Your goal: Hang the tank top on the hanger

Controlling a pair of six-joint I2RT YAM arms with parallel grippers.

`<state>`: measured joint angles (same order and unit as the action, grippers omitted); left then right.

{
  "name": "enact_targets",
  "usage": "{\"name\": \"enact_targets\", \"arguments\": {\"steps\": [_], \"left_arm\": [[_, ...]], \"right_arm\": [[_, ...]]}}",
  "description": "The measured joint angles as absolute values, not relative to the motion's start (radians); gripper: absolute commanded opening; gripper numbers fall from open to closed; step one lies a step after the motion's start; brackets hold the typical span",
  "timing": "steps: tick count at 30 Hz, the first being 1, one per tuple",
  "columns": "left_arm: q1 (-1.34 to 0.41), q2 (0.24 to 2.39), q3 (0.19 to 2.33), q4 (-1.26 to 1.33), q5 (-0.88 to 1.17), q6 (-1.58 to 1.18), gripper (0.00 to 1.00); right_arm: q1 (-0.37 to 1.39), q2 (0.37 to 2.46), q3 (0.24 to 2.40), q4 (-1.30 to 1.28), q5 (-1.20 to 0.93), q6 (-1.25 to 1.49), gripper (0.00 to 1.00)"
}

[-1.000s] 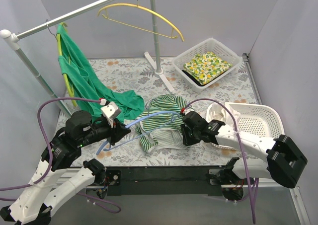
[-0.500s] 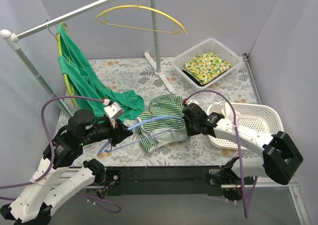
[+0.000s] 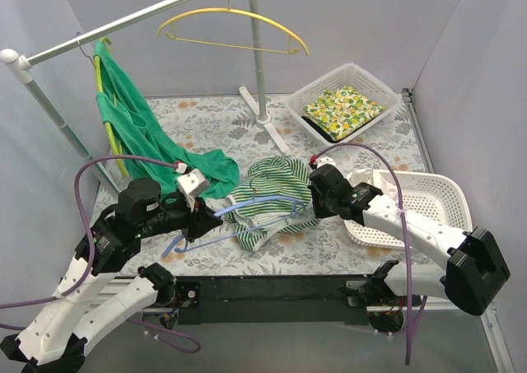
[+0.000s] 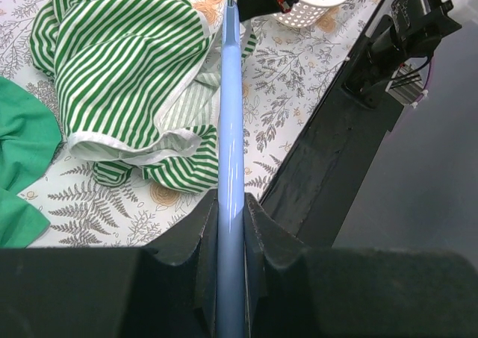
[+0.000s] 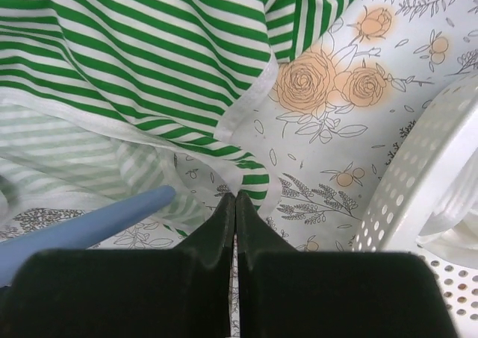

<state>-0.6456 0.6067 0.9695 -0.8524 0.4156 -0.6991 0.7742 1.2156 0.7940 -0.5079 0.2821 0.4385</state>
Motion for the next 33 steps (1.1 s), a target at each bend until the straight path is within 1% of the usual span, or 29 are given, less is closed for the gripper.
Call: {"name": "enact_targets", "arguments": {"steps": [8,16,25,33], "left_arm": [[-0.646,0.651,0.969,-0.815,0.432,-0.699,0.00],[-0.646,0.679,0.910,-0.684,0.464,-0.702,0.00],[-0.646,0.655,0.727,-0.424,0.467,-0.776,0.00],[-0.646,0.665,0.583,-0.112,0.464,-0.882,0.00]], "right_arm": [[0.775,1.169,0.844,-0.526,0.257,0.410,0.01],[0.787,1.153,0.934,-0.582,0.248,0.371,0.01],[0.798,1.174,1.146,-0.605,0.247,0.336,0.01],[0.819,1.197,1.237,-0.616,0.249,0.328,0.01]]}}
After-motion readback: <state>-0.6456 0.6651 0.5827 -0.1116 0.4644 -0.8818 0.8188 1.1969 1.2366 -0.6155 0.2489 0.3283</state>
